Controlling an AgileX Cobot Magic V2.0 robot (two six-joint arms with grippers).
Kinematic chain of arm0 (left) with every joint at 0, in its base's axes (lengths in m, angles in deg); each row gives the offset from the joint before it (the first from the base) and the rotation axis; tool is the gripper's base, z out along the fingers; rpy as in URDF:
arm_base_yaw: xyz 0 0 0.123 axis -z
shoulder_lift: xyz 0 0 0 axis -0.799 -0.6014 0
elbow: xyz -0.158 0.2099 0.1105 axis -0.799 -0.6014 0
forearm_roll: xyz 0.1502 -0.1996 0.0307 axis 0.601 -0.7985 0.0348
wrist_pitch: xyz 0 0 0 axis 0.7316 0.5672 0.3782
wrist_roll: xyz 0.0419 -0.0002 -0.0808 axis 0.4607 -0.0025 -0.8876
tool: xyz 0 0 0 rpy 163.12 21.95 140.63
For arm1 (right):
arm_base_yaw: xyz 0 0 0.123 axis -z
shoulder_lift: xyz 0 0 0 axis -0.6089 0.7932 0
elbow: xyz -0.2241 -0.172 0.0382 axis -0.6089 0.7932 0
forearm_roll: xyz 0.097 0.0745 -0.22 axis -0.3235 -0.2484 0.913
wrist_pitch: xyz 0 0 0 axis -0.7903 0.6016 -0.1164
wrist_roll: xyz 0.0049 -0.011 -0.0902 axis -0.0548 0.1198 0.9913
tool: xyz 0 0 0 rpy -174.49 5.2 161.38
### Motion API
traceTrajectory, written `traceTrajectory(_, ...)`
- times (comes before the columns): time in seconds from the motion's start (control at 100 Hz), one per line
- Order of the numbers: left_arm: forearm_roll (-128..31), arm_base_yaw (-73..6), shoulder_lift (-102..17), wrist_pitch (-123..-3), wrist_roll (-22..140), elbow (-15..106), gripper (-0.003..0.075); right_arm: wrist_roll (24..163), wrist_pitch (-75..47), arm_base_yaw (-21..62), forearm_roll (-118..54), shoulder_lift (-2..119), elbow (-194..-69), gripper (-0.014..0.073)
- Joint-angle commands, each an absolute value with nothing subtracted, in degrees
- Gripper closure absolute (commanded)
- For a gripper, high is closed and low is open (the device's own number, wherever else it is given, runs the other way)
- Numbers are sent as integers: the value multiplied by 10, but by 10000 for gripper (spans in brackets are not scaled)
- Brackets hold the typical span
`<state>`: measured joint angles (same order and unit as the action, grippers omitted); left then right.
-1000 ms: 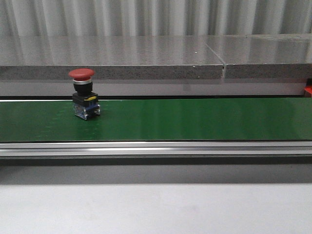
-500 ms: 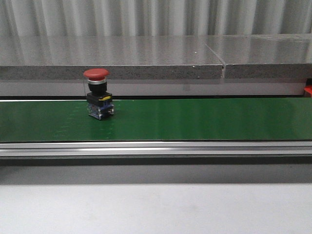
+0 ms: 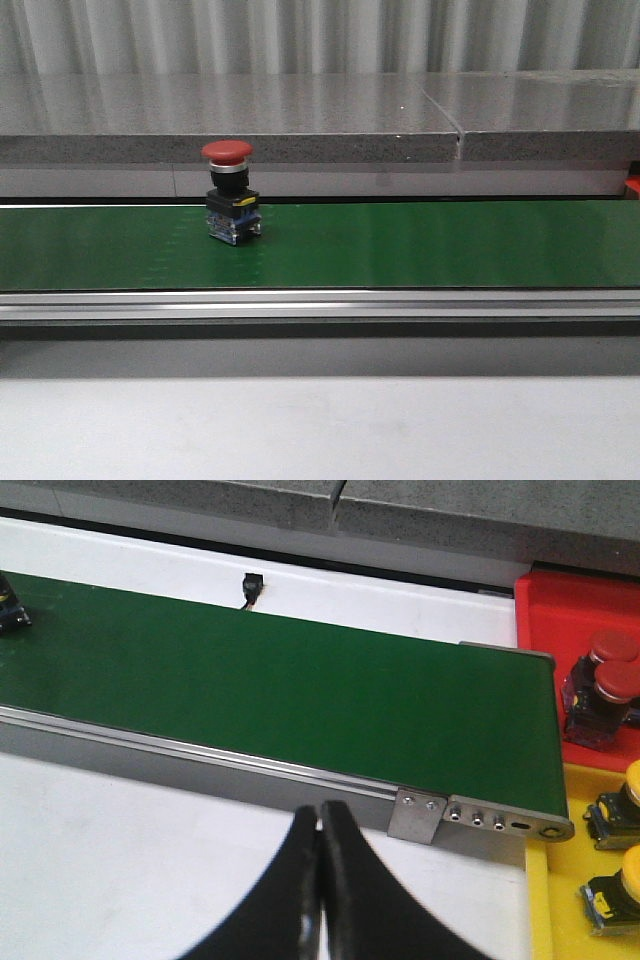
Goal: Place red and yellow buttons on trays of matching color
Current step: 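Set the yellow button on the belt and release it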
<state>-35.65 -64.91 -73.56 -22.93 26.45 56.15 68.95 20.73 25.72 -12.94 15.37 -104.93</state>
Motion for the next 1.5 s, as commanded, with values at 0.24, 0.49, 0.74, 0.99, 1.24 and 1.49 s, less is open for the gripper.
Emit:
traceTrajectory(0.24,-381,-637,-662,-288,301,575,291,694,169,257,-129,159,-1064,662)
traceTrajectory(0.49,-352,-574,-602,-304,323,575,634,694,169,257,-129,159,-1064,662)
traceTrajectory(0.74,-283,-483,-551,-302,300,574,741,694,169,257,-129,159,-1064,662)
traceTrajectory(0.99,-164,-392,-495,-338,194,529,741,694,169,257,-129,159,-1064,662)
traceTrajectory(1.24,-186,-372,-390,-364,194,425,741,694,169,257,-129,159,-1064,662)
traceTrajectory(1.49,-212,-372,-260,-358,194,331,741,694,158,257,-129,159,-1063,662)
